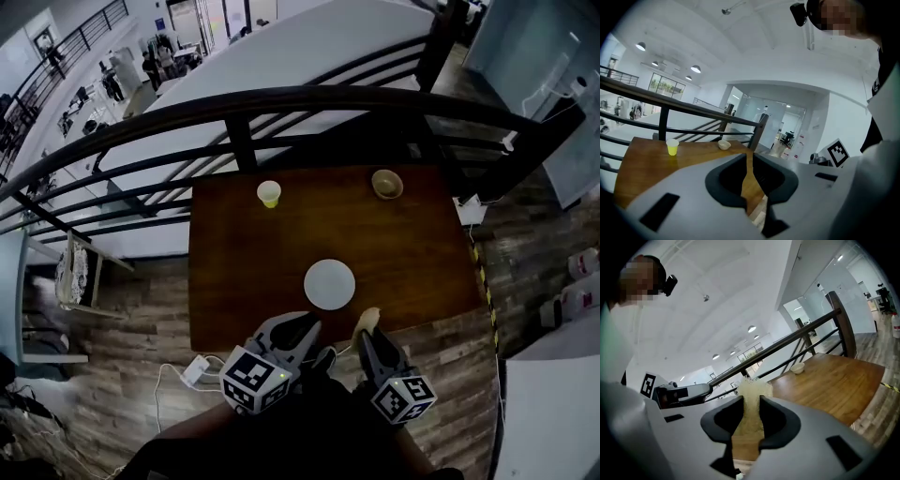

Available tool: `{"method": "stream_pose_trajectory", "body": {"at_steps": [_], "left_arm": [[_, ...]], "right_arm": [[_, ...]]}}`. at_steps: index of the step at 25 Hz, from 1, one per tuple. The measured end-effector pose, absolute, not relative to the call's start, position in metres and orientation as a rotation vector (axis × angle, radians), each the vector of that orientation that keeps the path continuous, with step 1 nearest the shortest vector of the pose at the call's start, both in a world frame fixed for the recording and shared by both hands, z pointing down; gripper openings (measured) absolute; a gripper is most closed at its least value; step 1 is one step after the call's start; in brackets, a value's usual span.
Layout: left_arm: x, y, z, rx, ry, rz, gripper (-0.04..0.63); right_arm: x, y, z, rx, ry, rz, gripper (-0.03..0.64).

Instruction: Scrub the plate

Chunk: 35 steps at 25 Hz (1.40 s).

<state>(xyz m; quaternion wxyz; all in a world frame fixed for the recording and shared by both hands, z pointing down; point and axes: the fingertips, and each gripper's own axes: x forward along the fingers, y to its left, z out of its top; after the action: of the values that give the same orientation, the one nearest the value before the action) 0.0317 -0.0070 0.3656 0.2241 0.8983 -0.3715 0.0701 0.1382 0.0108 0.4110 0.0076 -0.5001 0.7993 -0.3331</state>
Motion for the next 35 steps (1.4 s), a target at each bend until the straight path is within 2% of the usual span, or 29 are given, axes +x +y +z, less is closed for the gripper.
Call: {"method": "stream_pose_trajectory", "body": {"at_steps": [14,27,35], "left_arm": [[0.029,-0.073,0.41,2.34,-1.226,0.33,0.052],[0.029,-0.109,0.477,2.261,-1.076,0.336,0.052],[0.024,-0.118,0.527,2.205,-1.017,0.457,0.052]], "right_arm": [[0.154,-0.079,0.439,-1.436,2.693,-1.012,0.117],[0.121,-0.125,0.478,-1.512,2.702,-1.087,0.117],[0.086,-0.152,0.509,-1.442,2.741,-1.194,0.117]]}}
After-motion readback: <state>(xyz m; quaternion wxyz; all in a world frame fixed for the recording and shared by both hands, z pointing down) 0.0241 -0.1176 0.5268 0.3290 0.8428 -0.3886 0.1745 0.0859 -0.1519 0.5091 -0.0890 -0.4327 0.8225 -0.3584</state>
